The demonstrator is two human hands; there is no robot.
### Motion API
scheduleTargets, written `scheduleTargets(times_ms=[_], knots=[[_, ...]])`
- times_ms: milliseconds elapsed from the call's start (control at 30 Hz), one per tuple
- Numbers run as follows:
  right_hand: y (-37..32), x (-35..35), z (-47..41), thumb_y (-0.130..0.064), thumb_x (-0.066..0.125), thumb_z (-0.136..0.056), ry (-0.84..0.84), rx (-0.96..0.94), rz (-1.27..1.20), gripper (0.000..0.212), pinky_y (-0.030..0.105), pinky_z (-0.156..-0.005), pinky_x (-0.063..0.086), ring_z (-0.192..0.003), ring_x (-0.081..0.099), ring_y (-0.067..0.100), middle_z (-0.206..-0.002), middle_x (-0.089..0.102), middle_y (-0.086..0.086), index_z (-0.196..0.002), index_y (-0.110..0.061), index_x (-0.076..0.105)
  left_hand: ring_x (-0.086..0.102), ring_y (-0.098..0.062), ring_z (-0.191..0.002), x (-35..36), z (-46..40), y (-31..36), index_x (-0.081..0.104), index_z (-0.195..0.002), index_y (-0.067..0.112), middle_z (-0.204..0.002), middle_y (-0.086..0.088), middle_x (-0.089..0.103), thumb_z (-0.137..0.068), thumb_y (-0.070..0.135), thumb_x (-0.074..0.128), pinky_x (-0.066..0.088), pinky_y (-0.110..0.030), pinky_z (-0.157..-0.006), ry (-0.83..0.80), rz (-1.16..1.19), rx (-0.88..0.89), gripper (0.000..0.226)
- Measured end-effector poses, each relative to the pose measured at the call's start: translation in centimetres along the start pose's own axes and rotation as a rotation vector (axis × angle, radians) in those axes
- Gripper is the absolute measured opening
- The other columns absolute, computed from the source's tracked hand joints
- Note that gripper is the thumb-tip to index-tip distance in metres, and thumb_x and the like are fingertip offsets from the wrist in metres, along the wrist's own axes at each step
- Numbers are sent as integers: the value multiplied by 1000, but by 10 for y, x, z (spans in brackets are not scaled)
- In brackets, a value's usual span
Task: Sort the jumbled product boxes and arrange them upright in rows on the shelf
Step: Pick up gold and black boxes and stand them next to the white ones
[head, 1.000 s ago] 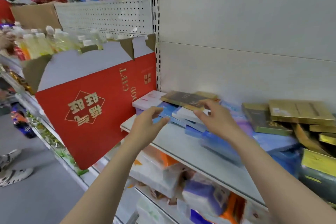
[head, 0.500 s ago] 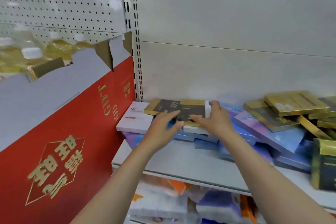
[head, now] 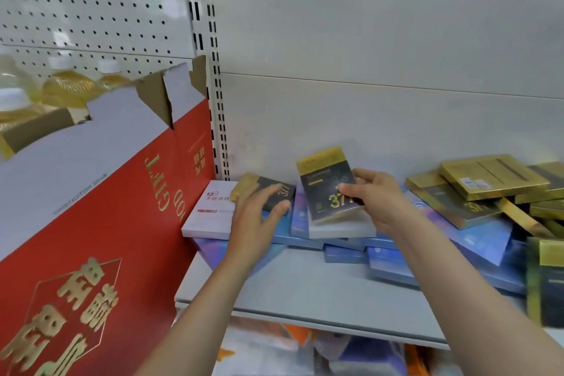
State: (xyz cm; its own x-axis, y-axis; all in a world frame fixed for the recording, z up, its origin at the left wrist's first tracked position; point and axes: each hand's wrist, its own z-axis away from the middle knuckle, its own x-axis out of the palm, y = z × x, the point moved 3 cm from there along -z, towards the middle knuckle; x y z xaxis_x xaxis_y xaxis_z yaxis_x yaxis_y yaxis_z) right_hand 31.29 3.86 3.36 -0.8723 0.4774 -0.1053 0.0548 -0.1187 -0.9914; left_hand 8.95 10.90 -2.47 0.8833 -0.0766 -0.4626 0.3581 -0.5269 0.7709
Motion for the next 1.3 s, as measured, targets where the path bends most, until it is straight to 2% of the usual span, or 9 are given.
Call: scheduleTargets(times_ms=[133,200,300,433,533,733,900,1067,1300], knots=[[-3,-8,0,5,64,-88,4,-109,-54,17,24,-68,54,-67,65,17,-82,74,5,-98,-6,72,-1,-17,-149,5,-18,-25,34,-148,37,-163,9,10,-96,62,30,6,-44,-120,-203,-490,-112,58],[-1,-6,0,4,62,-90,11,-128,-87,17,21,-66,54,-64,66,12,-80,73,2,-92,-10,72,8,-21,-148,5,-16,-31,46,-139,39,-159,9,24,-95,64,26,9,-48,-119,-231,-538,-109,55],[3,-4,0,-11,63,-95,2,-121,-100,11,16,-65,52,-68,68,5,-80,76,-4,-90,-12,72,49,-22,-114,-12,-12,-29,66,-91,34,-110,11,65,-90,63,40,35,-38,-98,19,-405,-16,39],[9,1,2,-27,65,-94,13,-83,-77,19,27,-77,53,-81,70,15,-89,77,2,-86,-13,74,43,-18,-97,-32,-3,-33,60,-75,28,-78,19,54,-73,58,70,37,-32,-82,204,-357,-59,31],[10,13,5,-19,65,-94,7,-105,-96,13,15,-56,49,-61,65,4,-73,74,-6,-86,-12,72,42,-25,-110,-38,-5,-36,62,-90,22,-101,3,59,-64,63,75,37,-33,-92,168,-366,-195,51],[12,34,15,-12,65,-93,31,-65,-141,26,46,-85,58,-90,72,30,-102,73,12,-119,-10,61,39,-31,-132,-52,-4,-39,30,-147,17,-141,-11,48,-55,83,64,37,-42,-101,-33,-447,-452,119],[18,36,26,-12,62,-95,78,-69,-146,21,48,-86,57,-94,72,27,-91,75,-1,-116,-17,64,39,-5,-109,-50,4,-28,17,-151,30,-133,5,30,-57,42,90,33,-22,-90,27,-102,-301,120],[15,19,47,-2,59,-95,128,-96,-200,22,33,-72,56,-91,71,23,-105,72,10,-117,-6,61,61,-16,-110,-49,14,-21,40,-136,17,-119,1,60,-61,16,90,48,-43,-99,158,184,-353,91],[18,-37,86,0,57,-96,188,-148,-224,35,30,-67,54,-90,72,16,-100,73,2,-126,-15,54,68,-7,-94,-36,36,39,59,-104,26,-99,5,71,-74,11,81,55,-35,-90,217,473,-207,40]])
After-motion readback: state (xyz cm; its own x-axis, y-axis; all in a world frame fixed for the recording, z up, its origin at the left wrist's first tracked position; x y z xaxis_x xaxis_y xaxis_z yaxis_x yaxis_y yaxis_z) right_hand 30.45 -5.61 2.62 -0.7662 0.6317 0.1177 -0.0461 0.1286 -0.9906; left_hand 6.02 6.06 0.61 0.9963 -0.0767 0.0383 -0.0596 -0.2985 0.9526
